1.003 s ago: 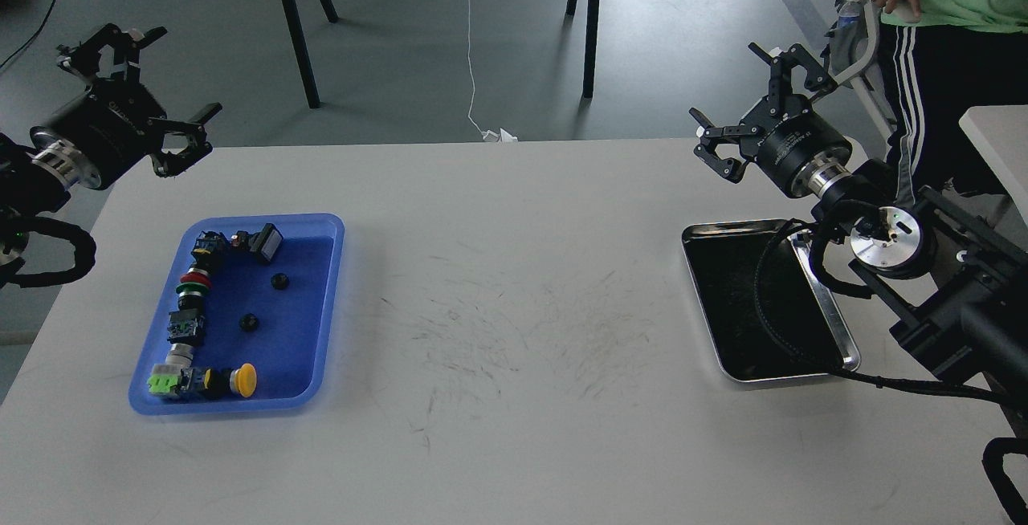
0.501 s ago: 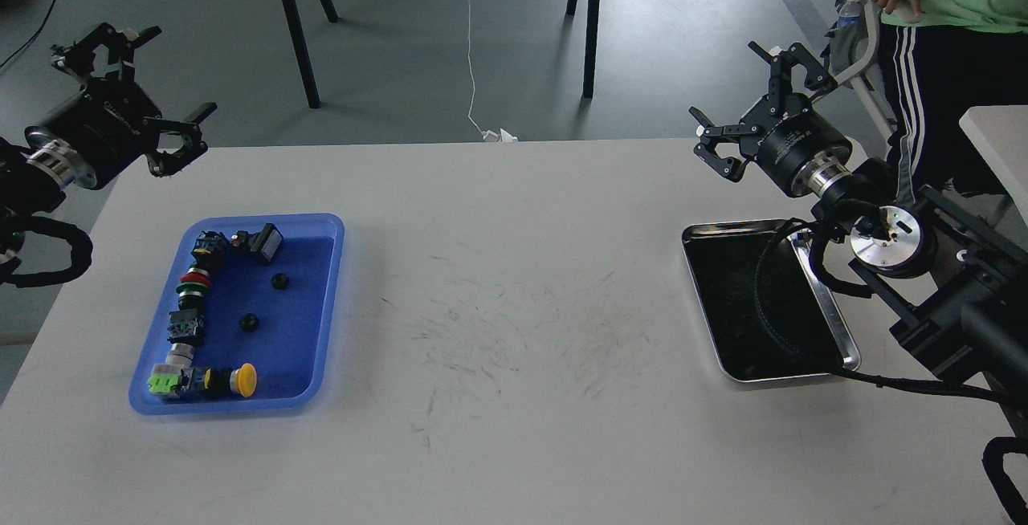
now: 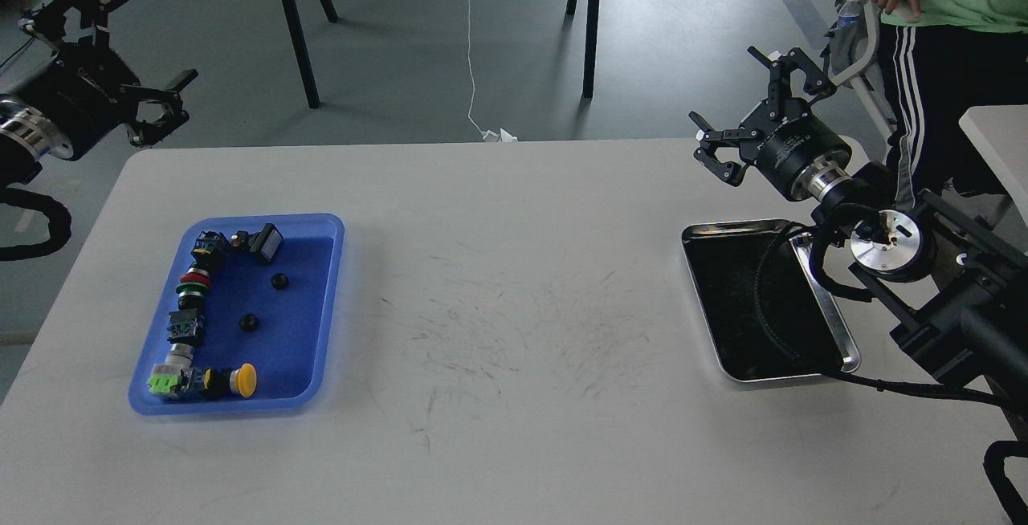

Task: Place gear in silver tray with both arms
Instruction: 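Raise the left gripper and swing it toward the blue tray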

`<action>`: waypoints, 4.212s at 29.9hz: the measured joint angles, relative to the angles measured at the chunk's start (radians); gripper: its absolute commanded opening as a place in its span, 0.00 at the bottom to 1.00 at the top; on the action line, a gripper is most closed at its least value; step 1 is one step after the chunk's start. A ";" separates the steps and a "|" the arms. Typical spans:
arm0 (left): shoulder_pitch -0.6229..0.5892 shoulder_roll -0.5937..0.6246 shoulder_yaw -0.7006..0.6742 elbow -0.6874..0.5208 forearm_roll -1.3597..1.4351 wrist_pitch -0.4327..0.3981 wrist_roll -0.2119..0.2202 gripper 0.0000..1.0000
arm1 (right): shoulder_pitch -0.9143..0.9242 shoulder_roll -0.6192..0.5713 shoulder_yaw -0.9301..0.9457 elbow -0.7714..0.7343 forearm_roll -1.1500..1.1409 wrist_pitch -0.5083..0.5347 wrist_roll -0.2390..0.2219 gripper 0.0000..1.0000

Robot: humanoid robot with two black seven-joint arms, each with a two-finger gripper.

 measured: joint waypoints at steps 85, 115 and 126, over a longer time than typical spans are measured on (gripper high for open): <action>0.167 0.017 -0.144 -0.112 0.261 0.081 0.028 0.98 | -0.056 -0.013 0.011 0.015 -0.001 0.005 0.002 0.99; 0.142 0.388 0.017 -0.265 0.182 0.000 0.397 0.99 | -0.094 -0.012 0.015 0.025 -0.004 0.006 0.004 0.99; 0.112 0.403 0.008 -0.349 0.172 0.000 0.524 0.99 | -0.118 -0.037 0.017 0.060 -0.006 0.006 0.004 0.99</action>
